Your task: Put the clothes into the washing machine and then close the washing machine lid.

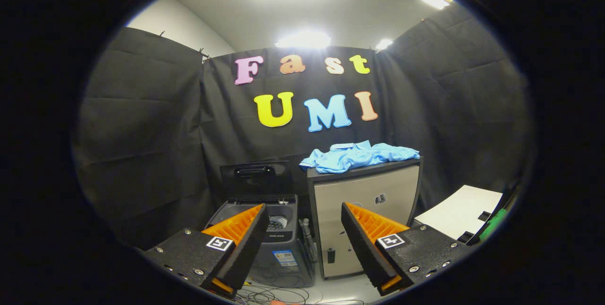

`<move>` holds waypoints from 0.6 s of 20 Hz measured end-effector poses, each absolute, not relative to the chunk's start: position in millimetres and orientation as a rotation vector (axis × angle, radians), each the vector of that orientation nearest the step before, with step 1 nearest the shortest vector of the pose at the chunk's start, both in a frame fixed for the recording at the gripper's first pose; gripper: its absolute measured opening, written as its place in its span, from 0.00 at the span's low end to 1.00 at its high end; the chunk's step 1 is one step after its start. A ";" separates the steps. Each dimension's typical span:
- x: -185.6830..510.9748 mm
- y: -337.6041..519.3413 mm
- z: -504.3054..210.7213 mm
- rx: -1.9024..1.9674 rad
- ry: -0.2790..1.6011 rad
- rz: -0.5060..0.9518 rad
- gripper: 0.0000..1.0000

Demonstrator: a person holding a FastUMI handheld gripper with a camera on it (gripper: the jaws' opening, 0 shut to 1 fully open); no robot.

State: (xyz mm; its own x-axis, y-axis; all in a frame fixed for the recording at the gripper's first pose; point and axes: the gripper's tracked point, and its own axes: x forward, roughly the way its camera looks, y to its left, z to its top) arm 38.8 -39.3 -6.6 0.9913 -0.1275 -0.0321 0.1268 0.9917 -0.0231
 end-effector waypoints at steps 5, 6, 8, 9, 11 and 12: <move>94.5 -86.5 8.4 0.043 0.006 -0.265 0.95; 109.8 -96.7 13.0 0.055 0.005 -0.284 0.95; 142.0 -117.8 26.8 0.054 0.005 -0.318 0.95; 158.2 -129.4 35.2 0.050 0.000 -0.332 0.95; 193.3 -151.1 51.0 0.062 -0.009 -0.349 0.95; 210.8 -162.1 58.1 0.070 -0.007 -0.354 0.95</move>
